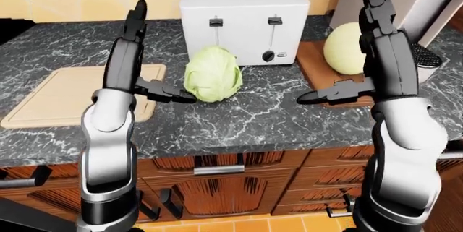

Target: Place the lettuce and the cantaloupe on separate cutting boards.

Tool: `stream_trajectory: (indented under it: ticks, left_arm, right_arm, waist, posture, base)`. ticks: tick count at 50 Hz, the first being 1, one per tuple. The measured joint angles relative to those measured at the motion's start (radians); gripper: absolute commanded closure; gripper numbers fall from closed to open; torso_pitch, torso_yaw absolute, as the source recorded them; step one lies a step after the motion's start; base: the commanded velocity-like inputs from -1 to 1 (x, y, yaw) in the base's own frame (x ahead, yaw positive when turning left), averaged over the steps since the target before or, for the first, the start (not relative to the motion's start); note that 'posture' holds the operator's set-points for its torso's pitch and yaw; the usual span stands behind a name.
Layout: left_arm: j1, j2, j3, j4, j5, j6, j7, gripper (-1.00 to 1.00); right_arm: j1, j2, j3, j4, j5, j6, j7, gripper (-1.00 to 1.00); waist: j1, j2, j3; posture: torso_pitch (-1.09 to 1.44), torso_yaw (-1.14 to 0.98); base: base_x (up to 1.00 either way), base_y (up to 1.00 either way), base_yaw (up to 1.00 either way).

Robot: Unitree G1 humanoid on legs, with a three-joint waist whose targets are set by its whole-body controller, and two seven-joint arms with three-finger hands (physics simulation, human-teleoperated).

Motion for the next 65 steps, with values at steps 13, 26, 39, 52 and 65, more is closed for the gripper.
stream_trajectory:
  ticks: [13, 26, 39, 52, 65]
  left_arm:
    - [-0.138, -0.010, -0.072, 0.087, 0.176, 0.005, -0.142, -1.00]
    - [-0.143, -0.044, -0.090, 0.105, 0.380, -0.095, -0.309, -1.00]
    - [-0.144, -0.076, -0.103, 0.135, 0.468, -0.164, -0.411, -1.00]
    - [-0.130, -0.099, -0.115, 0.211, 0.478, -0.235, -0.425, -1.00]
    - [-0.173, -0.120, -0.128, 0.294, 0.488, -0.271, -0.414, -1.00]
  right_arm:
    - [0.130, -0.008, -0.014, -0.009, 0.134, -0.035, -0.108, -1.00]
    - [0.142, -0.013, -0.012, -0.018, 0.144, -0.045, -0.118, -1.00]
    - [0.155, -0.008, -0.009, -0.017, 0.144, -0.051, -0.122, -1.00]
    - [0.184, 0.015, 0.007, 0.012, 0.133, -0.093, -0.143, -1.00]
    - [0.179, 0.006, -0.007, 0.012, 0.140, -0.093, -0.137, -1.00]
  waist:
    - [-0.007, -0.001, -0.001]
    - [-0.004, -0.012, -0.002]
    - [-0.002, -0.014, -0.003]
    - [-0.002, -0.014, -0.004]
    - [-0.001, -0.016, -0.006]
  posture:
    - [0.00, 0.00]
    - [0.00, 0.00]
    - [0.00, 0.00]
    - [0.00, 0.00]
    - [0.00, 0.00]
  base:
    - [0.00, 0.00, 0.00]
    - [0.00, 0.00, 0.00]
    - [0.00, 0.00, 0.00]
    - [0.00, 0.00, 0.00]
    - [0.00, 0.00, 0.00]
